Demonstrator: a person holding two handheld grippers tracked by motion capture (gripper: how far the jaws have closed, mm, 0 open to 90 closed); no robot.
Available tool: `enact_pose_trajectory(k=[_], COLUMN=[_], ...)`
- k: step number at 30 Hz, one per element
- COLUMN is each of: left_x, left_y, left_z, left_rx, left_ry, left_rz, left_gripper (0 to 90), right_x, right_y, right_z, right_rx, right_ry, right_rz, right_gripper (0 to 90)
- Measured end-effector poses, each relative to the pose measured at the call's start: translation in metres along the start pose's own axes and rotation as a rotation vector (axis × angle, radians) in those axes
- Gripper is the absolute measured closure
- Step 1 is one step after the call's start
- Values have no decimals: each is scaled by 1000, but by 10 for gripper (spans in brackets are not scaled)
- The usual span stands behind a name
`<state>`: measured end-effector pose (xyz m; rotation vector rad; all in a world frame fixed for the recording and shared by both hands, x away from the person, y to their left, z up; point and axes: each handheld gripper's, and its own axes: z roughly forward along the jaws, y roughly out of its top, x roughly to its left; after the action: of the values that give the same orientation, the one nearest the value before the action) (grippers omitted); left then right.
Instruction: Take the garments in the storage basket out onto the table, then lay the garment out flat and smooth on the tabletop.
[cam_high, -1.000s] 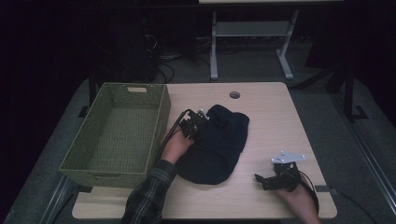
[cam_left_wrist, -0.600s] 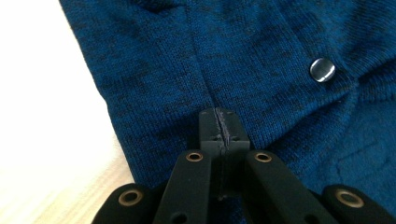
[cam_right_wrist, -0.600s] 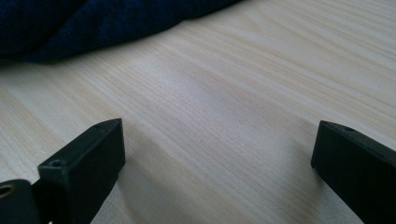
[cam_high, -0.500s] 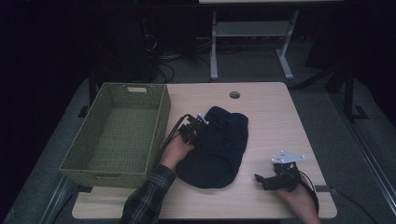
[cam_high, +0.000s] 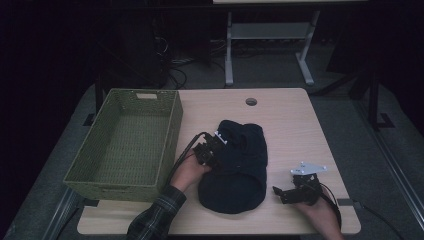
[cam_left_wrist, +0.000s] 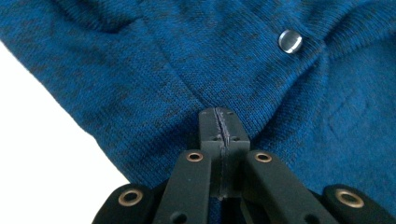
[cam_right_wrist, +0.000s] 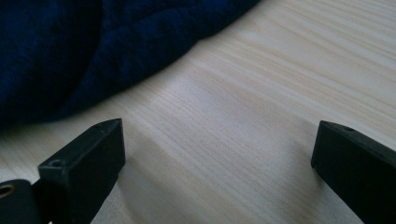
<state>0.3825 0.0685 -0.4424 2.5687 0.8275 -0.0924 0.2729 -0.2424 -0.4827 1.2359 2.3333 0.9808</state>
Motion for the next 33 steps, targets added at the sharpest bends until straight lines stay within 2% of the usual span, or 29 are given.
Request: enact_pose_trajectory(k=[3,5,7,9,12,17,20,23,28,31,33], left_x=[-5,-9,-14,-16,-15,-14,-17,-18,-18,-20,-20], left_y=[-1,-1,-2,-1,-2,-4,-3,-3,-6,-7,-8], left_z=[0,2,3,4,4,5,5,5,5,5,5], left_rx=[1,0,-4,-1,-6,-17,-14,-14,-30,-41,-42], left_ry=[-7,-23,-43,-45,-53,-62,-40,-31,-29,-19,-15], left_rz=[14,20,30,44,39,28,42,46,46,46,49], left_gripper=[898,898,898,898,898,898,898,899,900,900,900], right_x=[-1,-2,-3,-6,-9,-12,-10,-7,-3,1,2], right_y=[-1,-1,0,1,5,20,31,40,49,48,46], right_z=[-1,-3,-7,-10,-16,-21,-20,-13,8,19,23], right_rx=[-2,-3,14,19,-13,-76,-103,-91,-32,28,59], right_ry=[1,1,1,0,18,62,92,130,177,187,175], right_rz=[-1,0,0,13,26,-15,-38,-54,-72,-91,-110], right_gripper=[37,76,161,191,295,631,786,897,900,900,900])
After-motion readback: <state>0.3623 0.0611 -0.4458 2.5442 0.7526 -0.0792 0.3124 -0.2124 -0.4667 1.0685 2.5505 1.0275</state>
